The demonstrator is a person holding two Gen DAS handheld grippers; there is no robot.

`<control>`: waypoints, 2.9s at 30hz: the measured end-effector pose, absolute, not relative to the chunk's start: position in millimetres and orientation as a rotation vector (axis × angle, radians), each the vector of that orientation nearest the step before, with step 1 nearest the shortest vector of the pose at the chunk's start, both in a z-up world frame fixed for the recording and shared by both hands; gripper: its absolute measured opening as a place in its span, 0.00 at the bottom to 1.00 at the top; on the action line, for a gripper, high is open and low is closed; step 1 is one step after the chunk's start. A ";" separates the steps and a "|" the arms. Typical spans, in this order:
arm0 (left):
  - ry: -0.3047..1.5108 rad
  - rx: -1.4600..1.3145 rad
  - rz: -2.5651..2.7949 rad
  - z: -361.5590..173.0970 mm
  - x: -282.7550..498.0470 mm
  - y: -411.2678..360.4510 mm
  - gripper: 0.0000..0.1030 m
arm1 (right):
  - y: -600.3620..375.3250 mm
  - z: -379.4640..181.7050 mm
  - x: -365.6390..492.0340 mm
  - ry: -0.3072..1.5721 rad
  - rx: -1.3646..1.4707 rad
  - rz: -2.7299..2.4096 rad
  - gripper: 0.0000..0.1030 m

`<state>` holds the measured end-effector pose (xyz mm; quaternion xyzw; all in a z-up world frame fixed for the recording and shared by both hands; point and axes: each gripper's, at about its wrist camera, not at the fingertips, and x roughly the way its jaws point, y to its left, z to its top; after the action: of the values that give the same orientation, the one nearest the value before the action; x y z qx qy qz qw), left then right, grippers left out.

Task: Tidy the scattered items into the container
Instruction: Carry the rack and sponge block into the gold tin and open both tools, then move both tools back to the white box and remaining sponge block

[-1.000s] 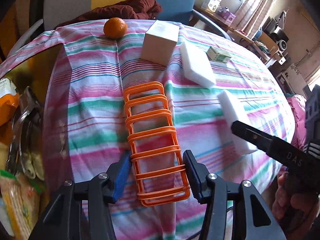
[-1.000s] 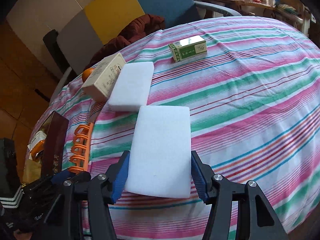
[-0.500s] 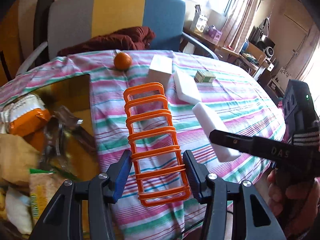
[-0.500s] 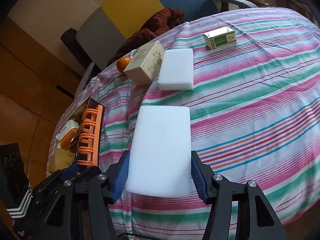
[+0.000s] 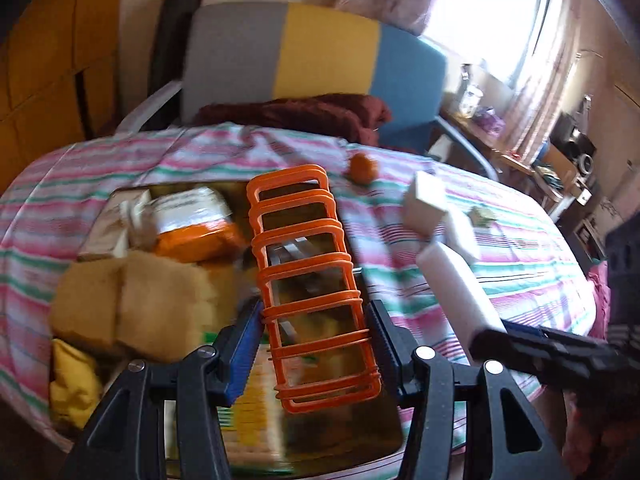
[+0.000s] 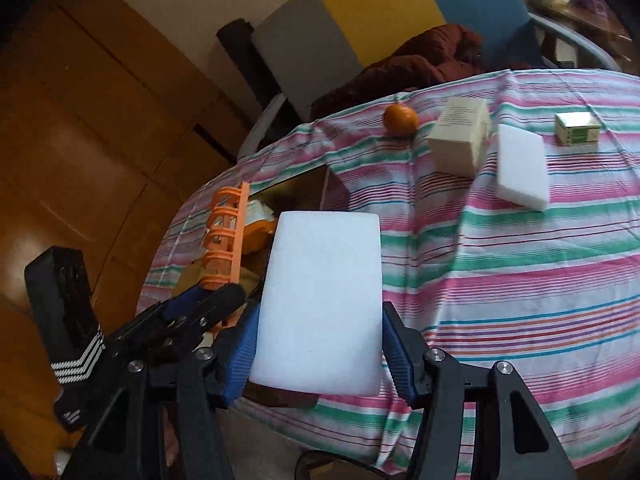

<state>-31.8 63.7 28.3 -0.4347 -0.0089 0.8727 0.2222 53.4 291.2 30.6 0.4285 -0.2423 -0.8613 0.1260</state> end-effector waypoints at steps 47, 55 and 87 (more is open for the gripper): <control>-0.208 -1.271 2.539 17.5 -55.3 -1.9 0.54 | 164.5 2.8 4.8 0.018 1.409 -2.385 0.22; -0.200 -1.226 2.528 22.4 -51.7 7.0 0.54 | 173.2 -15.8 -1.0 -0.059 1.468 -2.372 0.24; 0.207 -1.116 2.112 1.3 0.8 193.6 0.55 | 407.9 -29.6 54.0 -0.886 1.333 -2.868 0.59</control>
<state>0.8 193.6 1.4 -0.4337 0.0805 0.8205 0.3635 54.0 407.9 -29.6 0.4048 -0.2691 -0.8710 -0.0712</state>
